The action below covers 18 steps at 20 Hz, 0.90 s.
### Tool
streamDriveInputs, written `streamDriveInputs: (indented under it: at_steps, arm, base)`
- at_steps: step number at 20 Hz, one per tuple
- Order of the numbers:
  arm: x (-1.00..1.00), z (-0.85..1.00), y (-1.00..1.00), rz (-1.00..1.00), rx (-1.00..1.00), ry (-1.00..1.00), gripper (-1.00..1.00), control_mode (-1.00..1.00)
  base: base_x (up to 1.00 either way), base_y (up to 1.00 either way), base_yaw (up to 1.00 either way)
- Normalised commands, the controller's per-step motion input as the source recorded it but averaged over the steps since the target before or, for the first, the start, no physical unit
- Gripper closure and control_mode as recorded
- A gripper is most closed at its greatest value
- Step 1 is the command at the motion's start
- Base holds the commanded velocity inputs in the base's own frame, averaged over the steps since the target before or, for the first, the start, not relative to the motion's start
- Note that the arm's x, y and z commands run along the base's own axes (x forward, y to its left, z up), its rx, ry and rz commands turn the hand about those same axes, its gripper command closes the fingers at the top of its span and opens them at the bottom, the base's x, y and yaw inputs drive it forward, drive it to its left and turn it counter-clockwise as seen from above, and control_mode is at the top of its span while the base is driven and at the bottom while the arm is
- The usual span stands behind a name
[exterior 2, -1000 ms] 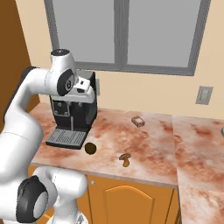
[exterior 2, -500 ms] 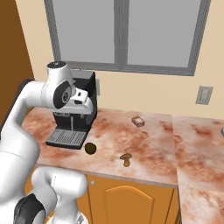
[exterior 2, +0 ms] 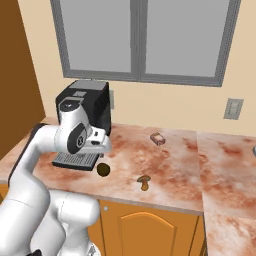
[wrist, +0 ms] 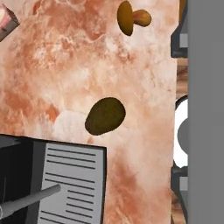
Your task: Place the avocado and mushroom inside the fridge drawer. Close the drawer after placing the vegetables.
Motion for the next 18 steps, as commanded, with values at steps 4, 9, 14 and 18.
streamDriveInputs:
  at_steps: [4,9,14,18]
  arm:
    - [0.00,-0.27,-0.16,0.13,0.00,-0.02,-1.00,-1.00]
    - [0.04,-0.41,0.00,0.15,0.00,0.00,-1.00,-1.00]
    - [0.19,-0.45,0.00,0.11,0.00,0.00,-1.00,-1.00]
    - [0.36,-0.10,0.00,0.02,-0.01,0.07,-1.00,-1.00]
  base:
    - [0.00,0.00,0.00]
    - [0.00,0.00,0.00]
    - [0.00,0.00,0.00]
    - [0.00,0.00,0.00]
